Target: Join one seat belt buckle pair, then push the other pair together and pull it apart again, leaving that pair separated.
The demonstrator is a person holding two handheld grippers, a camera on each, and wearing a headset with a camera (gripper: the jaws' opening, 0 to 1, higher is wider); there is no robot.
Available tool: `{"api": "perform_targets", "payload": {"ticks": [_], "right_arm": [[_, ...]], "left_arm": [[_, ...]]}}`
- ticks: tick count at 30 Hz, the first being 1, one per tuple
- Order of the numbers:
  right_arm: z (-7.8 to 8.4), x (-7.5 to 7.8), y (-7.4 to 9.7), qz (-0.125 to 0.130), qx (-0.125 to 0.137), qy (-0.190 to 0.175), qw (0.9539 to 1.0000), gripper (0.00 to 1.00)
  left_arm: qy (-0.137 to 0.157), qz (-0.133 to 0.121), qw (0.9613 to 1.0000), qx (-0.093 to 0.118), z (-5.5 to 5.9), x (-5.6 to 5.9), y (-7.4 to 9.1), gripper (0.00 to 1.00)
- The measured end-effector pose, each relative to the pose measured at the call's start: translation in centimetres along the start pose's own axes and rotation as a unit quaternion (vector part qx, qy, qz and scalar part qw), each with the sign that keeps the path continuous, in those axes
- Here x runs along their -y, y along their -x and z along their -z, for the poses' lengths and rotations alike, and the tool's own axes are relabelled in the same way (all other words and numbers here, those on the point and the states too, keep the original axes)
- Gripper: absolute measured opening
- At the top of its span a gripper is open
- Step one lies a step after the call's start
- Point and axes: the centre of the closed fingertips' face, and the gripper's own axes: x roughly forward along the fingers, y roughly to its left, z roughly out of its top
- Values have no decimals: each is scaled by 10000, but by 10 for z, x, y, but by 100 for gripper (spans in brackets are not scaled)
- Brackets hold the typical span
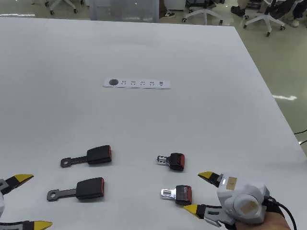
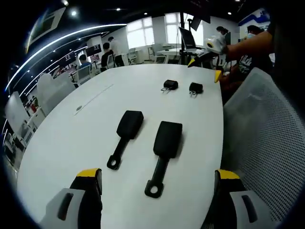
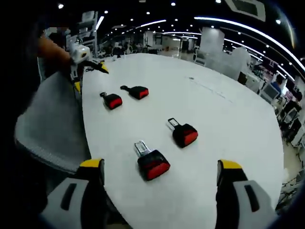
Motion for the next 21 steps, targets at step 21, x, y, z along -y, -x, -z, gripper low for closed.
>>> {"api": "perform_targets", "payload": {"ticks": [21], "right_arm": [[9, -8, 10, 206, -141, -122, 9996, 100]], "left_arm": [[-133, 42, 9999, -19, -2, -1, -10, 100]]}}
